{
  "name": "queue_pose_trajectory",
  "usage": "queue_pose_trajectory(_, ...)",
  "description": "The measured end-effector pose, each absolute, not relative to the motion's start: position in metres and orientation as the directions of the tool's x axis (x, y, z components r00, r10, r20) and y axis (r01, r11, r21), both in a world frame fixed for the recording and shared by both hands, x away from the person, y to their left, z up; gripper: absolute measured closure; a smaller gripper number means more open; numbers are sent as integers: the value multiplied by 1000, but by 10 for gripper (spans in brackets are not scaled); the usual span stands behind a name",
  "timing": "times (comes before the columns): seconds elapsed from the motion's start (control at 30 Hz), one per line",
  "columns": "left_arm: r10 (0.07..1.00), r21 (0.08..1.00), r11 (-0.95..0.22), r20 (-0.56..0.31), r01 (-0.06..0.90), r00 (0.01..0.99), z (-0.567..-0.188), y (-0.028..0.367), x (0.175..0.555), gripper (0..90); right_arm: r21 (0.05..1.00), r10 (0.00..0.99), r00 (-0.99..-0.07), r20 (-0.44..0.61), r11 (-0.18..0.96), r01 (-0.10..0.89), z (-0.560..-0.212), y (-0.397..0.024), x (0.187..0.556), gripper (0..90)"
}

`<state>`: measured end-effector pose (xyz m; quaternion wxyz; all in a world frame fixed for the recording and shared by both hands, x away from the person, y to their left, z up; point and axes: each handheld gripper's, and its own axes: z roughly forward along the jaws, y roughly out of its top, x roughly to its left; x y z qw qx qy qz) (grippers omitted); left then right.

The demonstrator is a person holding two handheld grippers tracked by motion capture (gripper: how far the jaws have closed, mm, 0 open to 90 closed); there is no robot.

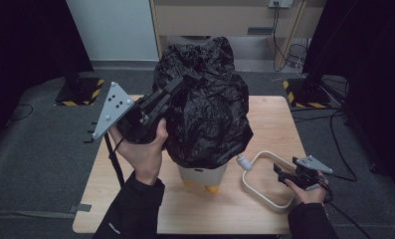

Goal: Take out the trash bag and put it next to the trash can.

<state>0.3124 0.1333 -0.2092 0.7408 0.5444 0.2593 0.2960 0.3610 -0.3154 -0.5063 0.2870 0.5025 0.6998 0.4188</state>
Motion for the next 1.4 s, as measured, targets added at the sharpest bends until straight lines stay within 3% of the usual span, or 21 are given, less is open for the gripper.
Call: queue_pose_trajectory(1.4,770,909,309,-68,-278,634,-172,177,300,898,859,945,-328,8,161,485,-511,-318,362,182)
